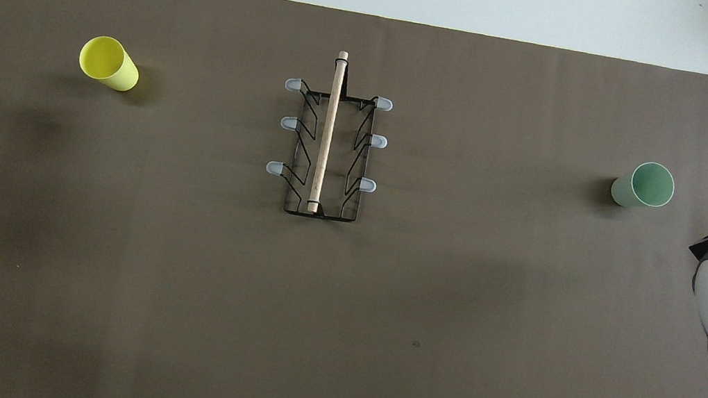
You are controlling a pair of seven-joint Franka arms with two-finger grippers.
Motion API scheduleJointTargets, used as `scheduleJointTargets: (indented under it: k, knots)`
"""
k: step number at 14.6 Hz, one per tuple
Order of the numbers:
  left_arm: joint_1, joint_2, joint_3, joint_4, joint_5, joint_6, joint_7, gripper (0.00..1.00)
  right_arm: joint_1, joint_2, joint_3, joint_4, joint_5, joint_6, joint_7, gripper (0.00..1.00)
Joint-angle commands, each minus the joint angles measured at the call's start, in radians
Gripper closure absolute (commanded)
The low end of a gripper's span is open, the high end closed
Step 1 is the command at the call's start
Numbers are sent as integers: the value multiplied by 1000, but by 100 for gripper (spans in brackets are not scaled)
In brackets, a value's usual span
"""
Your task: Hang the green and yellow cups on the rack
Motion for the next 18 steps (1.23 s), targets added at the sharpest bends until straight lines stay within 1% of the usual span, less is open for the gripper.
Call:
scheduleJointTargets:
  k: [1,2,3,4,5,7,9,12,13,14,16,18]
  knots:
    - [-16,-163,-6,-317,-220,182,-101,0,11,-33,4,-53,-85,8,-185,0]
    - [-18,-174,-6,-356,-278,220,-164,0,28,-22,5,-54,-120,22,-248,0]
    - [-16,-188,-6,-399,-344,255,-192,0,40,-19,5,-77,-140,57,-285,0]
    - [-15,-208,-6,-457,-416,274,-189,0,48,-18,5,-102,-166,83,-287,0]
    - [-16,-223,-6,-500,-461,291,-188,0,63,4,5,-104,-192,85,-289,0]
    - [-36,-237,-7,-549,-542,325,-167,0,93,59,5,-102,-243,86,-287,0]
    - [-73,-246,-10,-586,-598,366,-73,0,114,108,5,-102,-268,89,-287,0]
    - [-118,-242,-10,-592,-623,417,-33,0,120,159,5,-125,-308,124,-286,0]
    - [-130,-240,-10,-599,-632,441,-30,0,142,174,5,-148,-358,141,-286,0]
    - [-144,-237,-10,-602,-646,456,-30,0,155,182,5,-178,-401,154,-286,0]
    - [-200,-225,-10,-594,-679,510,-16,0,154,182,4,-226,-418,196,-284,0]
    - [-220,-212,-10,-591,-742,542,-10,0,143,191,4,-252,-456,232,-284,0]
